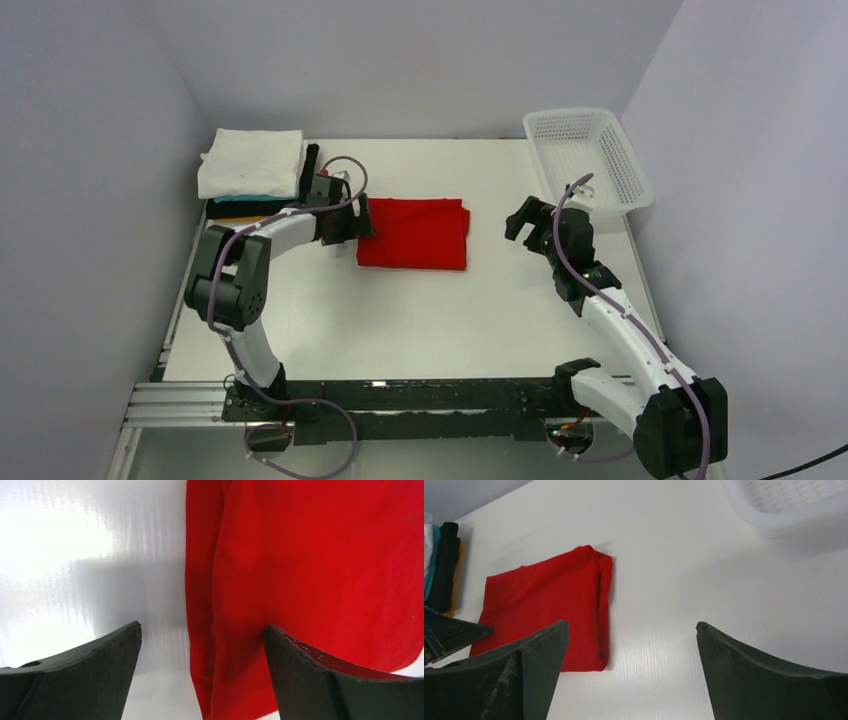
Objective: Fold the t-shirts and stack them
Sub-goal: Put the neatly folded tshirt into the corner of the board with the left arm
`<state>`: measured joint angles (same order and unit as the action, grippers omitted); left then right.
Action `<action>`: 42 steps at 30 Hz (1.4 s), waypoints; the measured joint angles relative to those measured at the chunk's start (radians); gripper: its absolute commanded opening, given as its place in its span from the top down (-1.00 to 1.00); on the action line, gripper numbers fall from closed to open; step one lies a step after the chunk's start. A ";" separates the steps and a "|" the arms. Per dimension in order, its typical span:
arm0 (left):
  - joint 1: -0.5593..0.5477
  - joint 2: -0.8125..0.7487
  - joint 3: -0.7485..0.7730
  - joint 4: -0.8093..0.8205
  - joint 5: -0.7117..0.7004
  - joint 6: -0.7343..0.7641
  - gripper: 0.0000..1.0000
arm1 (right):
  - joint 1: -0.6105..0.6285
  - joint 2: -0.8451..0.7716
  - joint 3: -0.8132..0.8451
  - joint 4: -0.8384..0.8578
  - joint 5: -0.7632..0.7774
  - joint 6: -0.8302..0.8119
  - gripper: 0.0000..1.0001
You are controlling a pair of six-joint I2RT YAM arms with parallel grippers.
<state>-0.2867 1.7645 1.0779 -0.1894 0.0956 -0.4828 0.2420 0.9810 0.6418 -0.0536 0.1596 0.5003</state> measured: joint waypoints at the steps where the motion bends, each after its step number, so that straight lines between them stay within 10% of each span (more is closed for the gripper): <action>1: -0.002 0.016 0.005 0.000 0.005 0.000 -0.79 | 0.000 0.001 0.000 -0.002 -0.005 -0.003 -1.00; 12: -0.079 0.169 0.151 0.005 0.018 -0.004 -0.10 | 0.000 0.048 0.001 -0.038 -0.013 -0.030 -1.00; 18: -0.193 0.296 0.335 -0.085 -0.105 -0.040 1.00 | 0.000 0.060 0.001 -0.038 -0.013 -0.038 -1.00; 29: -0.325 0.406 0.563 -0.303 -0.442 -0.015 1.00 | 0.000 0.068 0.002 -0.058 -0.011 -0.061 -1.00; 42: -0.152 0.316 0.558 -0.191 -0.705 0.460 1.00 | 0.000 0.069 0.001 -0.051 -0.005 -0.078 -1.00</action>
<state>-0.4389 2.0808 1.6360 -0.3805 -0.6090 -0.0223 0.2417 1.0496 0.6430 -0.1043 0.1547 0.4221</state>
